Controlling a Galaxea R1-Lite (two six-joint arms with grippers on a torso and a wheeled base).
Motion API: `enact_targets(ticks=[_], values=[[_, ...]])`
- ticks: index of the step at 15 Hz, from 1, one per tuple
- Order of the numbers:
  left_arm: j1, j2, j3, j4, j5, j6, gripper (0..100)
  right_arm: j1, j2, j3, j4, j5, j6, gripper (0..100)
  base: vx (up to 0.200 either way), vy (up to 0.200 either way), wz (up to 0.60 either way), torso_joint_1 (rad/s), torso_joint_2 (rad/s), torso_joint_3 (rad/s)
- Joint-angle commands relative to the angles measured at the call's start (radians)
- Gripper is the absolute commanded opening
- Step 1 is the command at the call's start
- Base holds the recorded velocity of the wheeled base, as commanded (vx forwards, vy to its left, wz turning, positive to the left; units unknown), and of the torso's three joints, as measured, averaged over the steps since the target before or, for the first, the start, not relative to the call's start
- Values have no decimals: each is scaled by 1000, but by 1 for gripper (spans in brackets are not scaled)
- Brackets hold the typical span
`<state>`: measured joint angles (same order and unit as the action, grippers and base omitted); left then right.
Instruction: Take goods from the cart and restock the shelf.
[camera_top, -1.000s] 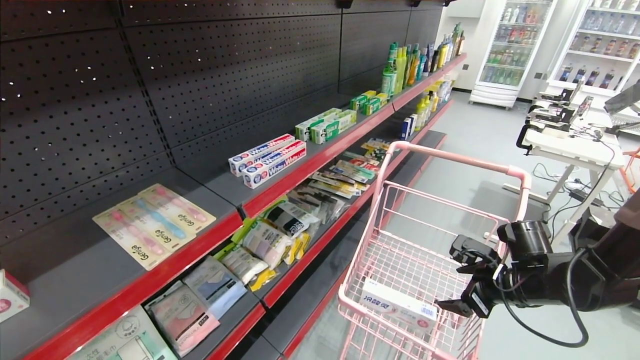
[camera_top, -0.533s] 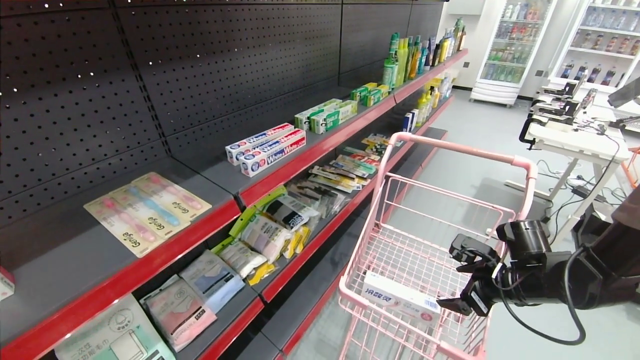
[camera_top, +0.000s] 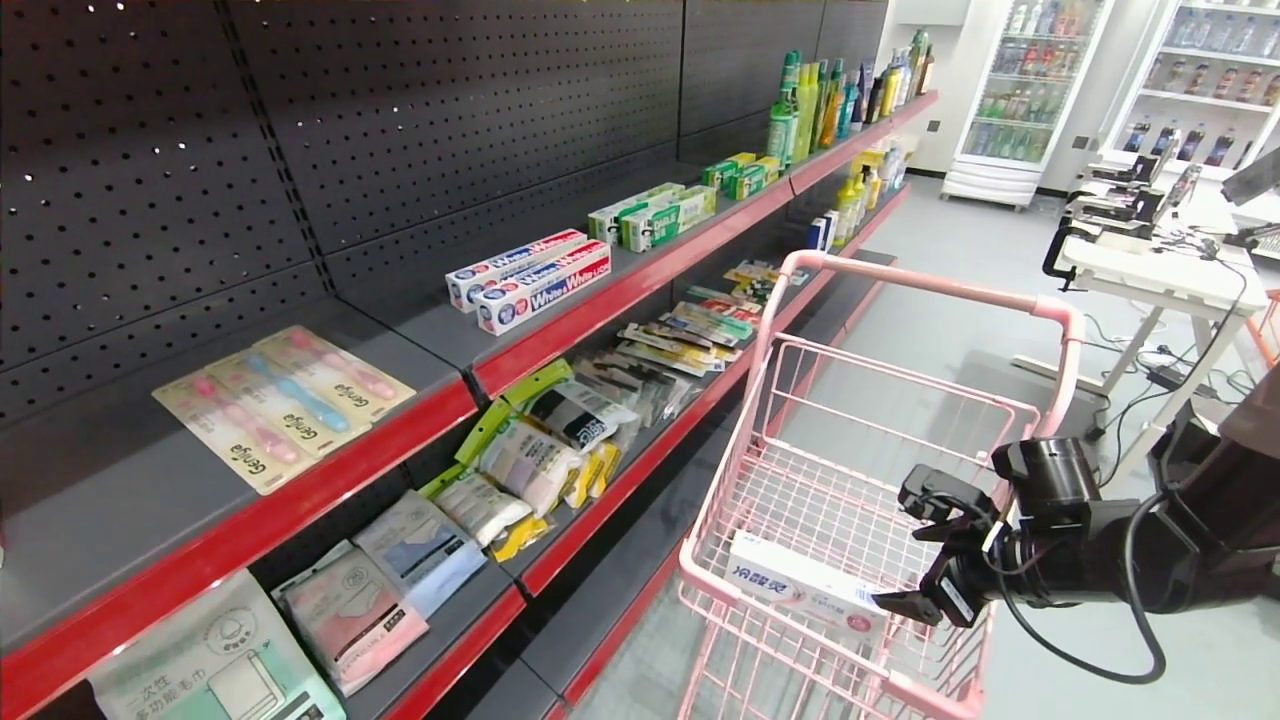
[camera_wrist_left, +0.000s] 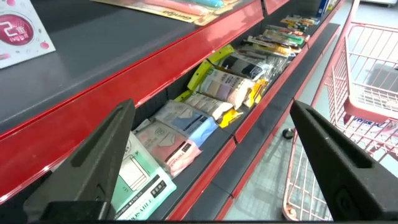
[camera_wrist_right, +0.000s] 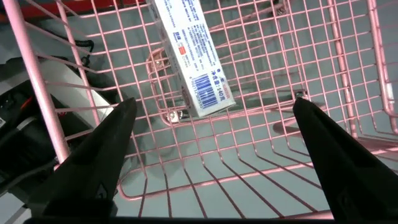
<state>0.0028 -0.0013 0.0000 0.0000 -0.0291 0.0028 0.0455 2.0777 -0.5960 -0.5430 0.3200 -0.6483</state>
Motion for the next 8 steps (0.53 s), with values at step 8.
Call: enact_targets(ticks=[8], values=[[0, 1, 0, 0, 0, 0, 100, 4, 44, -47, -3, 1, -2, 100, 0, 0, 0, -74, 168, 98]])
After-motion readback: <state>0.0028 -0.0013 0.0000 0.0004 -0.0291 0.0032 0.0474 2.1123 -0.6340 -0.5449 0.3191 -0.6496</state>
